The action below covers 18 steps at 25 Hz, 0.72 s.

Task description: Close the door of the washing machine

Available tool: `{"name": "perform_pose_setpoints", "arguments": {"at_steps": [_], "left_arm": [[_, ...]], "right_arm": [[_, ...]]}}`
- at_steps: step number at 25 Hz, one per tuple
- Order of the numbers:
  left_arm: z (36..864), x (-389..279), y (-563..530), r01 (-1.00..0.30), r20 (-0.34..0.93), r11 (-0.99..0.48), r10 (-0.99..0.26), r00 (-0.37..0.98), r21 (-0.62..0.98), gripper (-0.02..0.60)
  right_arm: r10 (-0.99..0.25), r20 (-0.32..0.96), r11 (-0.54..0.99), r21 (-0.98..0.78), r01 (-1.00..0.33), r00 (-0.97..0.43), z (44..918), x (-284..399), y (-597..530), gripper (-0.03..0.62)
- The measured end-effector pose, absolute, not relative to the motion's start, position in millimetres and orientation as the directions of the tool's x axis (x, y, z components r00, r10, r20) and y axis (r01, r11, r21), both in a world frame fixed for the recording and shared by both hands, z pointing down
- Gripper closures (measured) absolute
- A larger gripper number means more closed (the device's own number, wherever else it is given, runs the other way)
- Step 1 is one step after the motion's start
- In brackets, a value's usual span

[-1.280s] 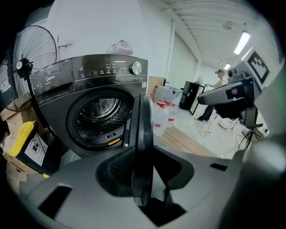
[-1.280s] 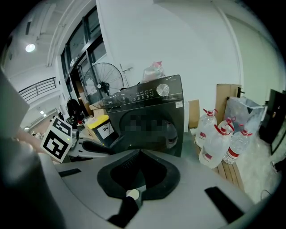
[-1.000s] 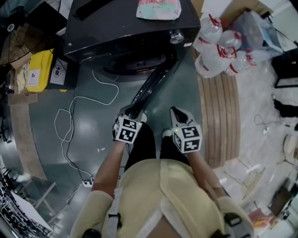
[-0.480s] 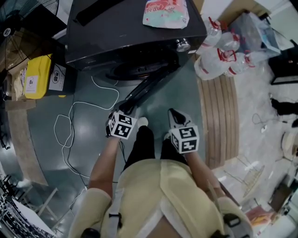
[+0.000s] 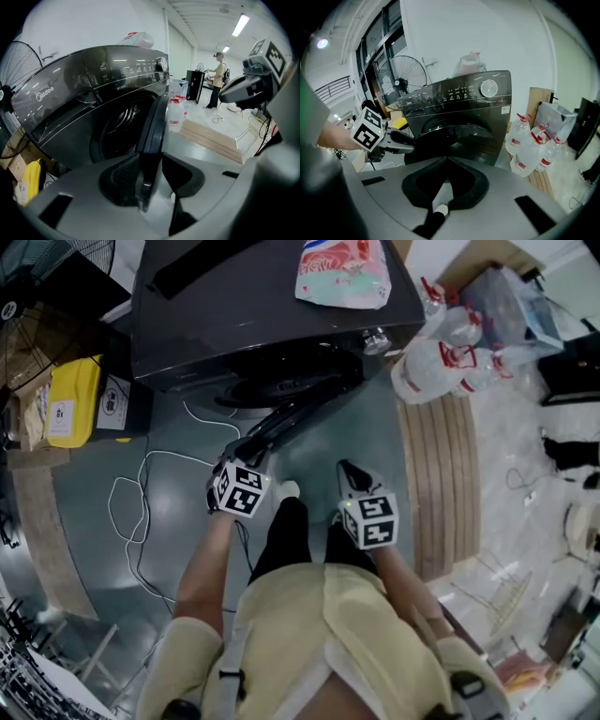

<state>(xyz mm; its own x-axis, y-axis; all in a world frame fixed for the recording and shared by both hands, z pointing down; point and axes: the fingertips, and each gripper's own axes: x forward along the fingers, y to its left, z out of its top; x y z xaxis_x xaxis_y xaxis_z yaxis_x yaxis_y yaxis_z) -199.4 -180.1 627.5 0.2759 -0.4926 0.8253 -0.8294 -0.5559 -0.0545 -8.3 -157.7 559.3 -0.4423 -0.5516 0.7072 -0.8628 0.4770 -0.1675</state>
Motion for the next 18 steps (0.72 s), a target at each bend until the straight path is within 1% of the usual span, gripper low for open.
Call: {"name": "perform_pose_setpoints", "arguments": {"at_steps": [10,18], "left_arm": [[627.1,-221.2,-211.1,-0.802,0.830,-0.589,-0.495,0.258,-0.102,0.433],[627.5,-231.9,-231.0,-0.774,0.826,-0.612,-0.512,0.234,-0.160,0.431]], "right_arm": [[-0.541,0.725,0.463,-0.167,-0.871,-0.426,566.1,-17.9,-164.2,0.588],[-0.544,0.733,0.444,-0.160,-0.881,-0.407,569.0,-12.8,-166.7,0.588]]}}
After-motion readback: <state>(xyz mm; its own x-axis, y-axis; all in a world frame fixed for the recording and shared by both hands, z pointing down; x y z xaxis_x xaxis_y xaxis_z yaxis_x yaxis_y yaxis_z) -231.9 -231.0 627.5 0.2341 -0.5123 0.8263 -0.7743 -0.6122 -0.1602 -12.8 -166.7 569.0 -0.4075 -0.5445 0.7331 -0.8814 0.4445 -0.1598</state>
